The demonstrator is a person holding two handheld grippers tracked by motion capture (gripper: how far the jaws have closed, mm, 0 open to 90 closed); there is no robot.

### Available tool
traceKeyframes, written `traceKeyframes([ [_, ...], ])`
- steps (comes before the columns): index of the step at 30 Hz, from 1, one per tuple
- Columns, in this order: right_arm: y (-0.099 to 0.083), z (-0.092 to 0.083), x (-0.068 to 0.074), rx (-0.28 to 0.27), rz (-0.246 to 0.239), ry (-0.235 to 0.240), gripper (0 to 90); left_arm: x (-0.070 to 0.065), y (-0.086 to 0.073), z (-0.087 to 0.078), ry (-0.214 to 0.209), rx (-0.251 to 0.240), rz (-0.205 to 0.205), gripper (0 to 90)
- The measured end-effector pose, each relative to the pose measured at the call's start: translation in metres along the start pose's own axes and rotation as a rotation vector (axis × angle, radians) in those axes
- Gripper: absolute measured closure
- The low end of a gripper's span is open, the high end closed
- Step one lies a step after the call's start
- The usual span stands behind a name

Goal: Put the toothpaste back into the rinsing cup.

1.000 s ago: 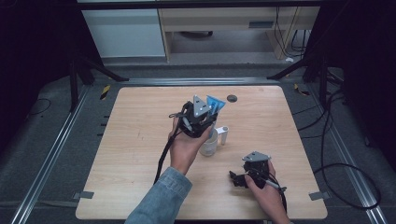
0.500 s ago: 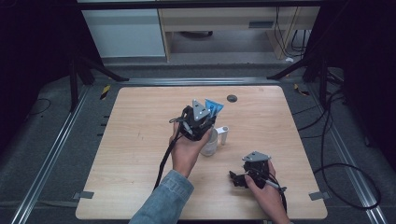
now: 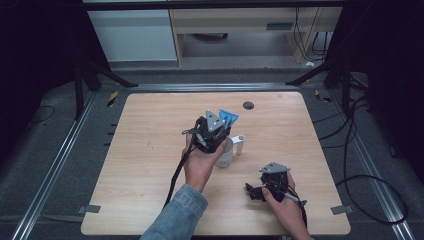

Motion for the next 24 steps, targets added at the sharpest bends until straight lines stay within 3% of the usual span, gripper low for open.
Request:
traceKeyframes([
  [8,0.0,0.0,0.0,0.001,0.0,0.001,0.3,0.002,0.002,-0.001,0.007,-0.011,-0.002,71.7],
  [24,0.0,0.0,0.0,-0.002,-0.001,0.0,0.3,0.005,-0.007,0.011,0.008,0.023,-0.01,71.7],
])
Point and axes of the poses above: each handheld gripper's, and its own axes: z roughly forward along the jaws, y roughly out of its top, x roughly to its left, the point moved 8 cm from there along z, roughly forward along the jaws, and after that the axes turned 8 degrees about -y, right-handed, at the moved point
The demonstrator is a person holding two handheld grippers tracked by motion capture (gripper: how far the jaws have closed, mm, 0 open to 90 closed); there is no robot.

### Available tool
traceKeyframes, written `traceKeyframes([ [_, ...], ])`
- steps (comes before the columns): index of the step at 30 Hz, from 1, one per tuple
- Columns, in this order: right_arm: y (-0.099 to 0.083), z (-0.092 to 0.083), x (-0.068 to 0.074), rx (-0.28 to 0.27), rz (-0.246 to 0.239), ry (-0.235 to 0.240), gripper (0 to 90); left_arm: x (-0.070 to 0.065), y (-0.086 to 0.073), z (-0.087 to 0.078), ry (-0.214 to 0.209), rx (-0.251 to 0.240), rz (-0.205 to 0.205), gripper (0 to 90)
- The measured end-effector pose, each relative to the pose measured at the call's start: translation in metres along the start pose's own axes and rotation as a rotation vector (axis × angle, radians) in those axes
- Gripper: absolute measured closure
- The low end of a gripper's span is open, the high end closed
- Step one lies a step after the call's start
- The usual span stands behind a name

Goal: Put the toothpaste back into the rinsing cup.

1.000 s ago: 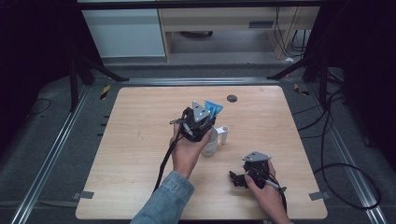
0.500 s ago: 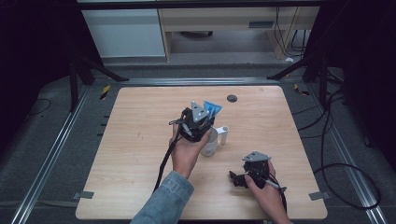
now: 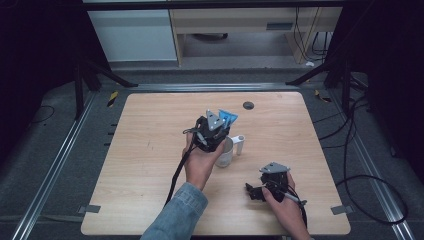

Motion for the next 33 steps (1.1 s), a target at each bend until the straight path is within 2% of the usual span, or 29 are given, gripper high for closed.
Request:
traceKeyframes([
  [8,0.0,0.0,0.0,0.001,0.001,0.0,0.3,0.002,-0.006,0.004,-0.003,0.028,-0.005,71.6],
  [33,0.0,0.0,0.0,0.002,0.0,0.0,0.3,0.006,-0.017,0.01,-0.01,0.057,-0.034,71.5],
])
Point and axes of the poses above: each handheld gripper's, and its own axes: z roughly forward along the jaws, y roughly out of its top, x roughly to its left, the point moved 8 cm from there along z, roughly forward along the jaws, and after that the axes turned 8 degrees about -y, right-handed, at the moved point
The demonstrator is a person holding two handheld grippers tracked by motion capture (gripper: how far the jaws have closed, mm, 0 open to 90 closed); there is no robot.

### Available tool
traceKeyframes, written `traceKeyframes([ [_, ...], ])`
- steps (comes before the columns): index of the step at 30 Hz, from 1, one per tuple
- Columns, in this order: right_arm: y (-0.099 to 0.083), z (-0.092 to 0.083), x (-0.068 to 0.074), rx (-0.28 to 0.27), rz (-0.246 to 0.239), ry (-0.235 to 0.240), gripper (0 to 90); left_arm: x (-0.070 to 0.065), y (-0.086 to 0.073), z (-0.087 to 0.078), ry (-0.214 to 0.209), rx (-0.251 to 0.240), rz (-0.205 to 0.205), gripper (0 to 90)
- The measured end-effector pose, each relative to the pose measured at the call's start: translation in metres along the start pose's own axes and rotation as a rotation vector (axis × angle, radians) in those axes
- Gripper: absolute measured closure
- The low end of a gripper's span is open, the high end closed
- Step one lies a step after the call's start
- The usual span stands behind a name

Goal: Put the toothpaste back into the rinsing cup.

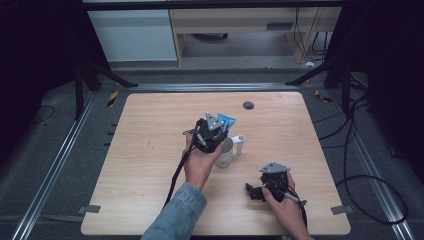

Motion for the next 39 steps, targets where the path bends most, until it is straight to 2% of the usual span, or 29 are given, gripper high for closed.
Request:
traceKeyframes([
  [16,0.0,0.0,0.0,0.0,0.001,0.0,0.3,0.003,-0.006,0.005,0.003,0.017,-0.015,71.3],
  [32,0.0,0.0,0.0,0.0,0.001,0.001,0.3,0.008,-0.004,0.009,0.016,-0.007,-0.058,69.8],
  [39,0.0,0.0,0.0,0.0,0.001,0.001,0.3,0.007,-0.002,0.01,0.022,-0.025,-0.059,67.5],
])
Point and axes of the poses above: each handheld gripper's, and its own axes: z roughly forward along the jaws, y roughly out of its top, x roughly to its left, the point moved 8 cm from there along z, roughly forward along the jaws, and after that the axes turned 8 degrees about -y, right-handed, at the moved point
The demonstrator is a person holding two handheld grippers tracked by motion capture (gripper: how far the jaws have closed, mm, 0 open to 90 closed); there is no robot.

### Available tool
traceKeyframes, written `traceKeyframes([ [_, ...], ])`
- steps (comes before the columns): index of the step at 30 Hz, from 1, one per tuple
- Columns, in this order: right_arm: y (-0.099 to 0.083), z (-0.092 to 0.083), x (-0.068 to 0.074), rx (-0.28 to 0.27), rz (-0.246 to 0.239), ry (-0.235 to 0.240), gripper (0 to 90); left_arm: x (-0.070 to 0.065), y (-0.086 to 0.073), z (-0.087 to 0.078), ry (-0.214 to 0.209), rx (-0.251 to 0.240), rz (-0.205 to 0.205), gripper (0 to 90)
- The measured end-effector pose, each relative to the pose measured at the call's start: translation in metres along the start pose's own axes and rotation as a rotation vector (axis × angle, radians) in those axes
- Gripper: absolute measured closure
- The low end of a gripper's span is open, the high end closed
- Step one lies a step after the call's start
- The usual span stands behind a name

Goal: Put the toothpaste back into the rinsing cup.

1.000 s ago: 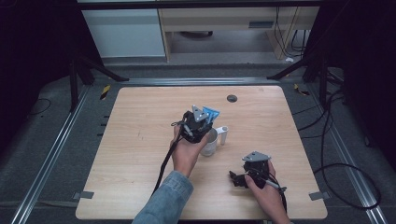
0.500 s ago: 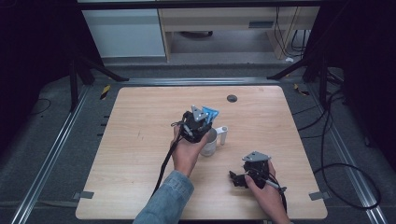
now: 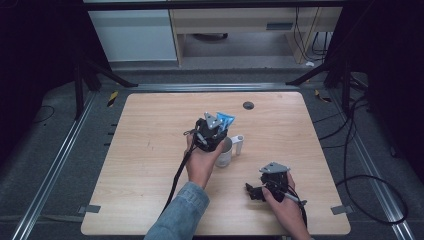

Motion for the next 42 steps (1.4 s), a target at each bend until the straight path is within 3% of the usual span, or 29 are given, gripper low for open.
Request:
traceKeyframes([
  [22,0.0,0.0,0.0001,0.0,0.001,0.0,0.3,-0.0014,0.0016,0.0007,0.034,-0.009,0.05,64.2],
  [26,0.0,0.0,0.0,0.0,0.0,0.0,0.3,-0.0017,0.0016,0.0014,0.042,-0.007,0.07,61.6],
  [42,0.0,0.0,0.0,0.0,0.001,0.0,0.3,-0.0018,0.001,0.002,0.046,-0.002,0.072,48.5],
])
Point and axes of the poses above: each handheld gripper's, and its own axes: z roughly forward along the jaws, y roughly out of its top, x roughly to its left, the point moved 8 cm from there along z, roughly forward along the jaws, and after that the axes turned 8 degrees about -y, right-handed, at the moved point
